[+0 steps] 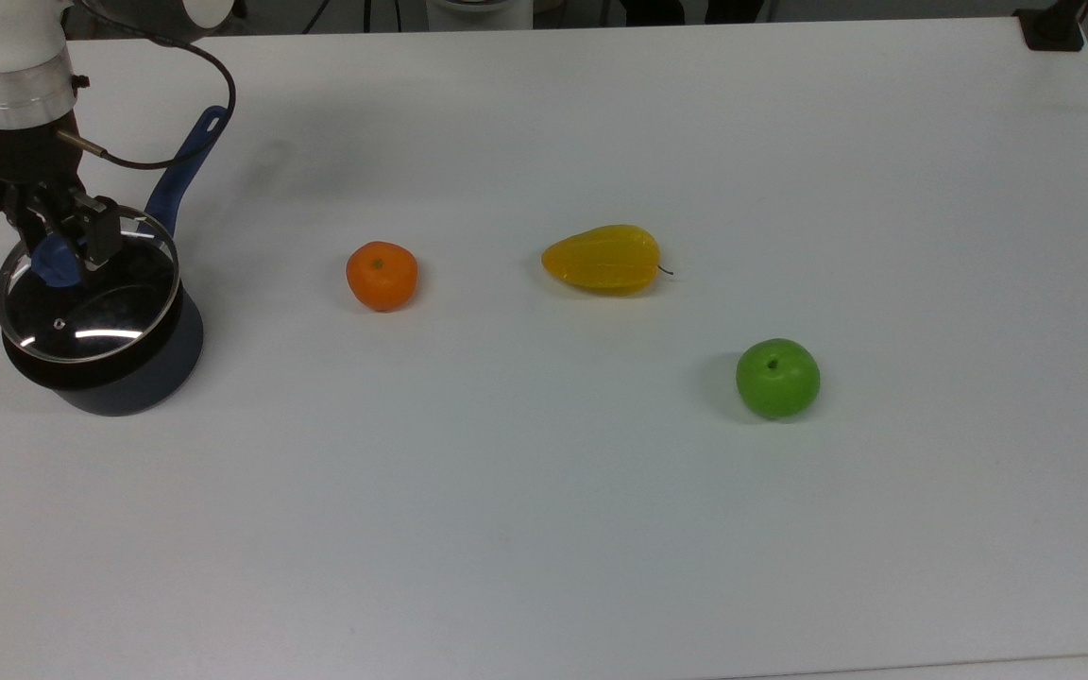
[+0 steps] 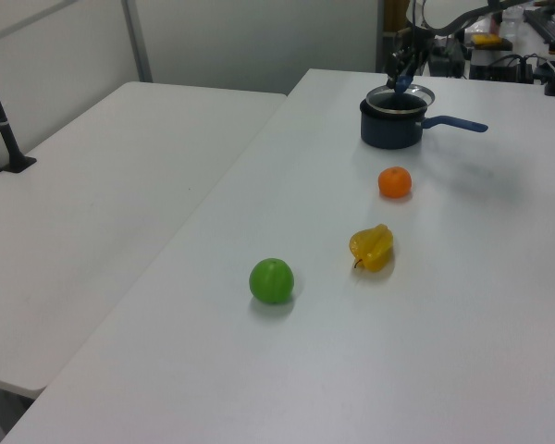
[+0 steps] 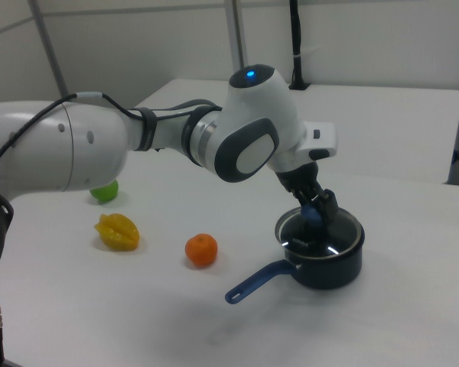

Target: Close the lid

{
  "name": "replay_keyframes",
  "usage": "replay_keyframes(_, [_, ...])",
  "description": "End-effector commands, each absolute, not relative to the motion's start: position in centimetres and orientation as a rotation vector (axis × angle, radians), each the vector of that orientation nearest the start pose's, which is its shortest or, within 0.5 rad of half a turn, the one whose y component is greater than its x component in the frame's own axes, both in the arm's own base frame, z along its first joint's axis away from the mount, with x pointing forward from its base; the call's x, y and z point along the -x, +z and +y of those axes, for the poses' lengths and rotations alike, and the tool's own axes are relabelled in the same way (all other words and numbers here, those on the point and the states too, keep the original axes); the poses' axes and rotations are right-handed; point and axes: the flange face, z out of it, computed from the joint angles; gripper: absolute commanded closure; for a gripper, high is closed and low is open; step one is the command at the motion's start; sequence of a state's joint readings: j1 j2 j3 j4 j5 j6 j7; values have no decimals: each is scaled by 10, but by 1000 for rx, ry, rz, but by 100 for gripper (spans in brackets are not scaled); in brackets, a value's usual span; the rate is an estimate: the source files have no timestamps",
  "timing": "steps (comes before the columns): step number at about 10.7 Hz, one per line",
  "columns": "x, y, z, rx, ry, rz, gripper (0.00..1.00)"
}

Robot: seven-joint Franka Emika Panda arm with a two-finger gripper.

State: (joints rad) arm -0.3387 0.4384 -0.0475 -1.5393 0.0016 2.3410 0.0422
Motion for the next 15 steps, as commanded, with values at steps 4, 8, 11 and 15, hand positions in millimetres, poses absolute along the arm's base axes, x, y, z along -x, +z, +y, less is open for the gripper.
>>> replay_keyframes(4, [-672, 429, -262, 3086, -666, 618, 49])
replay_keyframes(8, [-673, 425, -261, 3091, -659, 610, 49])
replay_keyframes(11, [-674, 417, -261, 3094, -646, 607, 48])
replay_keyframes(15, [-674, 420, -260, 3099, -653, 599, 0])
